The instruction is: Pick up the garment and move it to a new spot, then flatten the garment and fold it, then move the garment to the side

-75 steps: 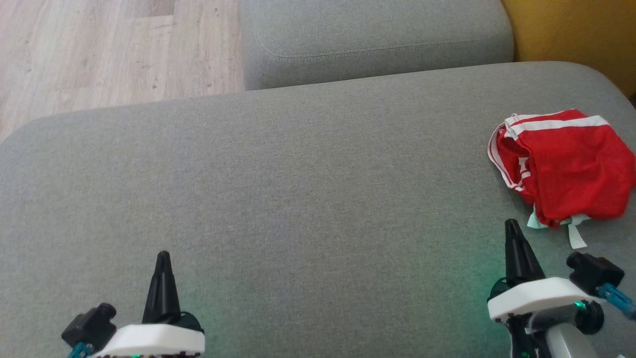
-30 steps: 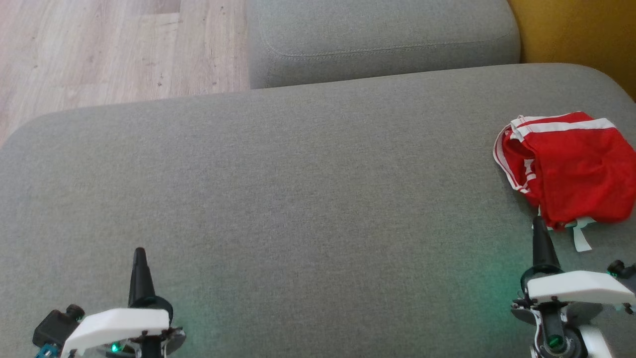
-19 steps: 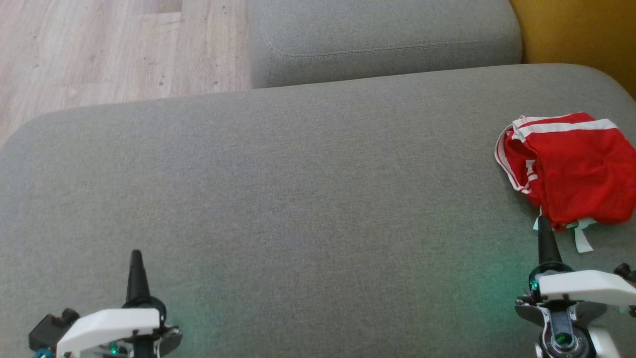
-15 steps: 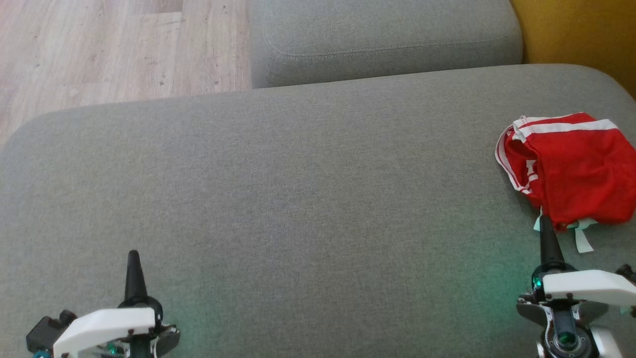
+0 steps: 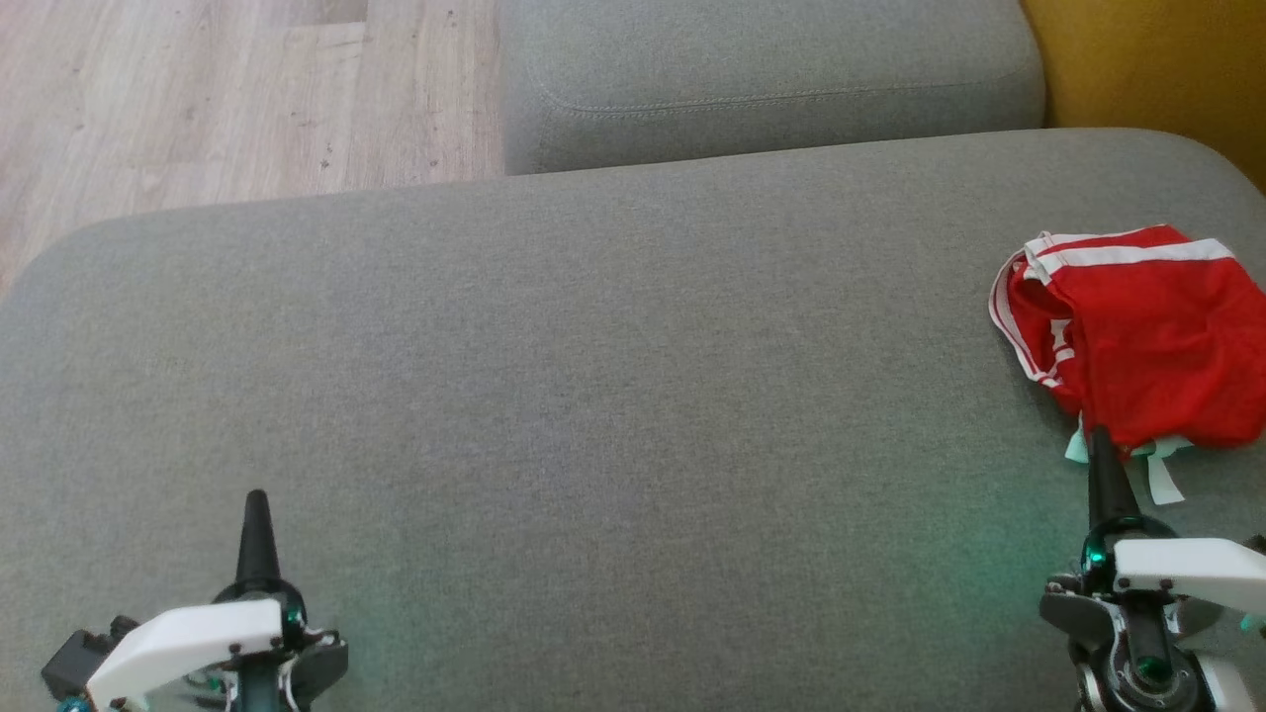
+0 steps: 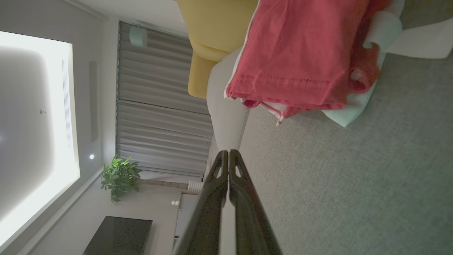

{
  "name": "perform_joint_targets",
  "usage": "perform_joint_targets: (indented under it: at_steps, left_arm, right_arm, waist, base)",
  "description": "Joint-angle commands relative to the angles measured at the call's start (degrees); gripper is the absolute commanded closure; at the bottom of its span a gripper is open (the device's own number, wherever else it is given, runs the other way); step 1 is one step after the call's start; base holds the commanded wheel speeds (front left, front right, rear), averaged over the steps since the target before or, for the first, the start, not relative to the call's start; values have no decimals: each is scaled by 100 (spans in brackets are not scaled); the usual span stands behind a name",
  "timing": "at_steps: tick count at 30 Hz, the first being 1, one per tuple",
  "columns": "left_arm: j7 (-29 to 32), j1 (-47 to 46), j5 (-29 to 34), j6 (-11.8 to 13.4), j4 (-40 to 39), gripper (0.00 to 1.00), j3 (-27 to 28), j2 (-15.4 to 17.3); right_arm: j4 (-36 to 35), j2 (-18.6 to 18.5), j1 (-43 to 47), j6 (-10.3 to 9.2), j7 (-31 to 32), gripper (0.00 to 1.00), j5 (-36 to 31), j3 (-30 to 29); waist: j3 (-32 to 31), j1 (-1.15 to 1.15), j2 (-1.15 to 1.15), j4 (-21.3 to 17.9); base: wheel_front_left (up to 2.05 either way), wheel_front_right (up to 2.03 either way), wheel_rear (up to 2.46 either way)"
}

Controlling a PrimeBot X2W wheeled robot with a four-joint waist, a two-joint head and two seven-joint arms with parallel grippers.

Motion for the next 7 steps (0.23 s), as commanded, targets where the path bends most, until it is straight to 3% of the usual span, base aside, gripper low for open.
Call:
perform_joint_targets:
  at_steps: [1, 7]
  left_arm:
    - [48, -294, -176, 6, -205, 100, 233, 71]
    - [132, -317, -452, 7, -207, 100, 291, 69]
  right_arm:
    - [-252, -18, -287, -3, 67, 100, 228, 69]
    - [-288, -18, -288, -4, 150, 100, 573, 31]
  waist:
    - [0, 0, 0, 4]
    - [2, 0, 0, 14]
  base:
    - [0, 0, 0]
    - [0, 0, 0]
